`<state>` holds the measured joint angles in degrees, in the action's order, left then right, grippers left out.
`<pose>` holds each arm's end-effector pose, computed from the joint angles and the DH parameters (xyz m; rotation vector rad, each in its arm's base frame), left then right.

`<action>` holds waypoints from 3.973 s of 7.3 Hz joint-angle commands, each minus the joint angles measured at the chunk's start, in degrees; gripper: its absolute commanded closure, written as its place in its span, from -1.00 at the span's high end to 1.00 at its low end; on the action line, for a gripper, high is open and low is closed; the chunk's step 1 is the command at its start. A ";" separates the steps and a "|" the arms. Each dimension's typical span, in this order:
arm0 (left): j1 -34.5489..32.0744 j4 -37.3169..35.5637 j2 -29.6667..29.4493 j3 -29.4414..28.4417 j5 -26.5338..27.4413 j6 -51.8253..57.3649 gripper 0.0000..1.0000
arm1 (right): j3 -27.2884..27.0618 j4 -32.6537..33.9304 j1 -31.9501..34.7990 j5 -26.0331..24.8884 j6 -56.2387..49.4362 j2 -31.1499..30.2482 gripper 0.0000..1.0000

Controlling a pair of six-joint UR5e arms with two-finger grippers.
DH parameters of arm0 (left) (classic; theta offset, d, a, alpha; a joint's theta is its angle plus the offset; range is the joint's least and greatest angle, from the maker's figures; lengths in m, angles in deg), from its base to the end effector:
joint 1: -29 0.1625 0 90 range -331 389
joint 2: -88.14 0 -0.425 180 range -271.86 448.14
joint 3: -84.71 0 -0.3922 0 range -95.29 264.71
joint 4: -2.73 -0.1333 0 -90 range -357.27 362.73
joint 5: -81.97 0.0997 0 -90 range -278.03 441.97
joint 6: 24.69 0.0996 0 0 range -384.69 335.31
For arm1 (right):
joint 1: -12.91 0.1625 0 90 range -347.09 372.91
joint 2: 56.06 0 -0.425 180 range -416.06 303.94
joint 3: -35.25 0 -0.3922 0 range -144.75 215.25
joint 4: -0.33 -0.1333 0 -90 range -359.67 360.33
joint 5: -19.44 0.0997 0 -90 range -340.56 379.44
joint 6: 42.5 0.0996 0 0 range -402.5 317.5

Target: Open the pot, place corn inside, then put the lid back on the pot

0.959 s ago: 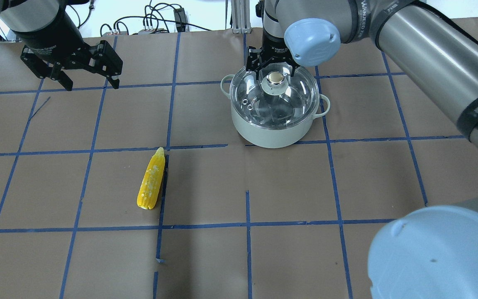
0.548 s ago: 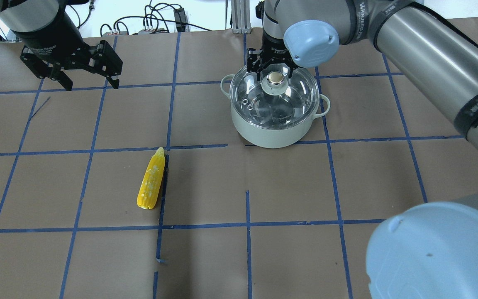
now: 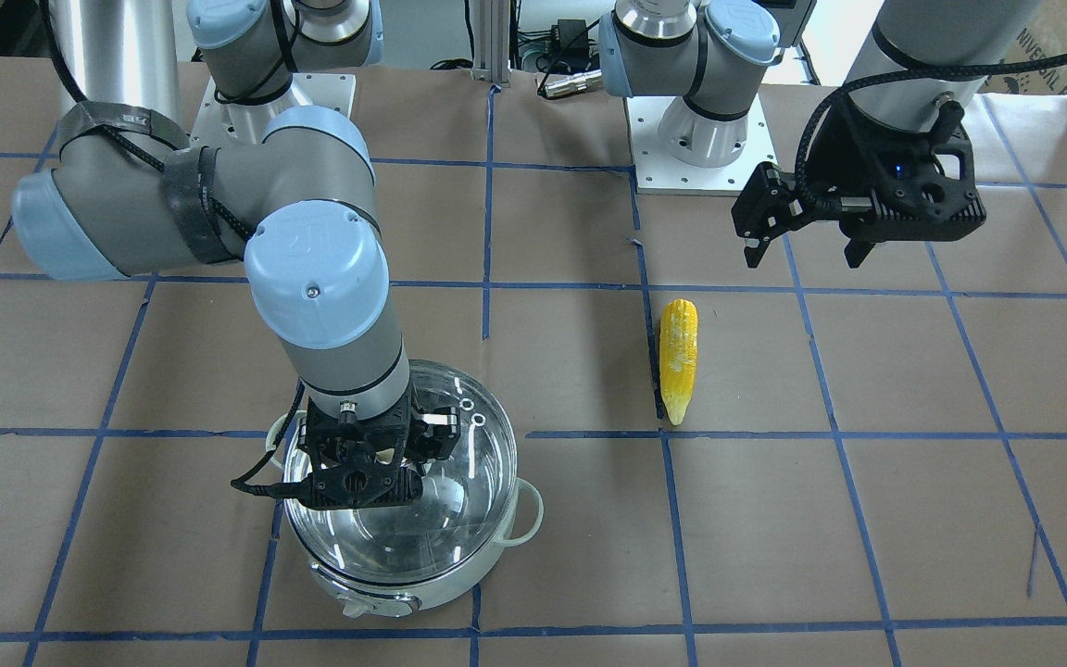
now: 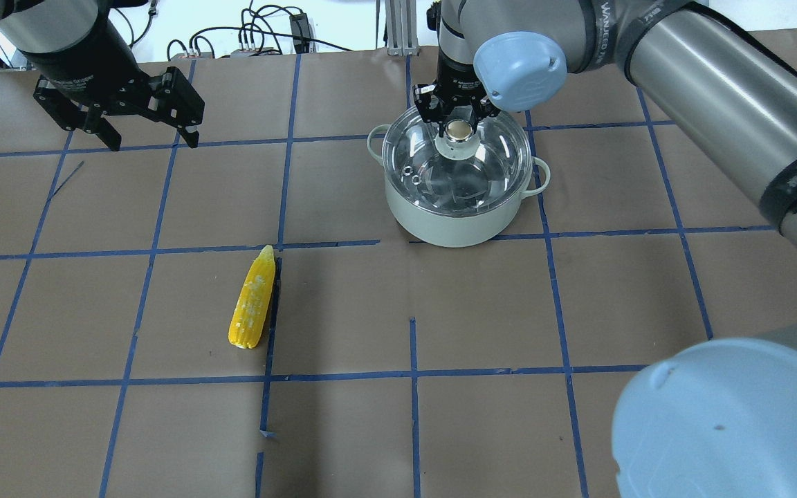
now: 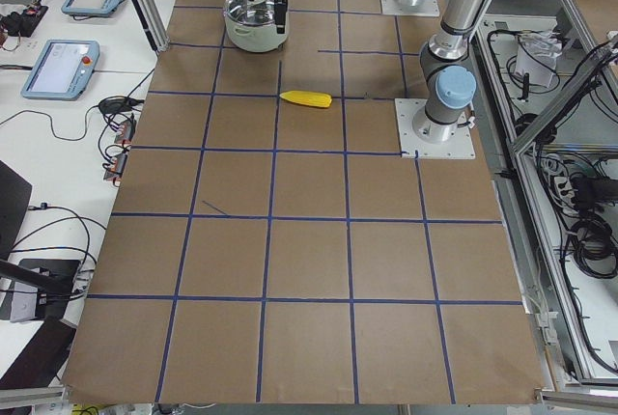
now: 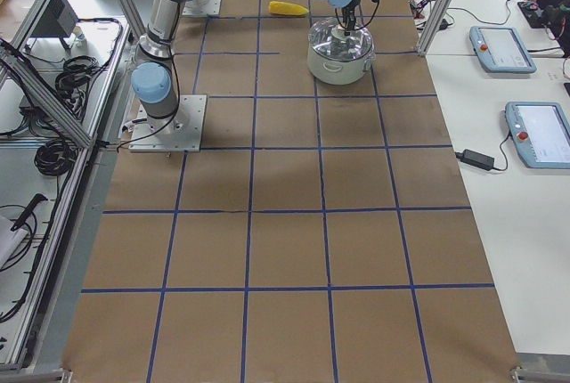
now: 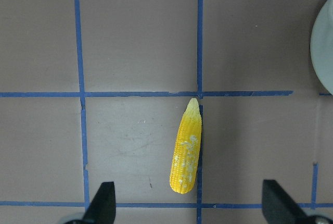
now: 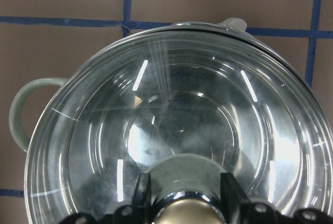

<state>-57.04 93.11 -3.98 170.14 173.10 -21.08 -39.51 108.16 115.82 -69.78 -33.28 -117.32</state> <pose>-0.0957 -0.5186 0.5081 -0.0101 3.1190 -0.0542 0.2860 -0.6451 0.3518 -0.1010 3.1101 -0.1114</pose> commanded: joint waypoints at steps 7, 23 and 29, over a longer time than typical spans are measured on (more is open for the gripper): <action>0.00 0.49 -0.42 0.09 0.19 0.61 1.00 | 1.91 -12.98 -6.03 0.18 -4.64 -10.08 -0.40; 0.79 -42.92 -8.16 42.36 -0.77 8.35 0.15 | -9.26 -18.80 -13.26 0.89 -8.70 -23.38 -0.39; -0.70 -26.64 -7.98 19.85 -4.00 5.81 -0.59 | -9.08 -18.89 -13.17 0.89 -8.61 -23.81 -0.39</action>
<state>-57.18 58.92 -11.62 198.39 171.55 -14.11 -48.54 89.31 102.58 -68.89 -41.89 -140.88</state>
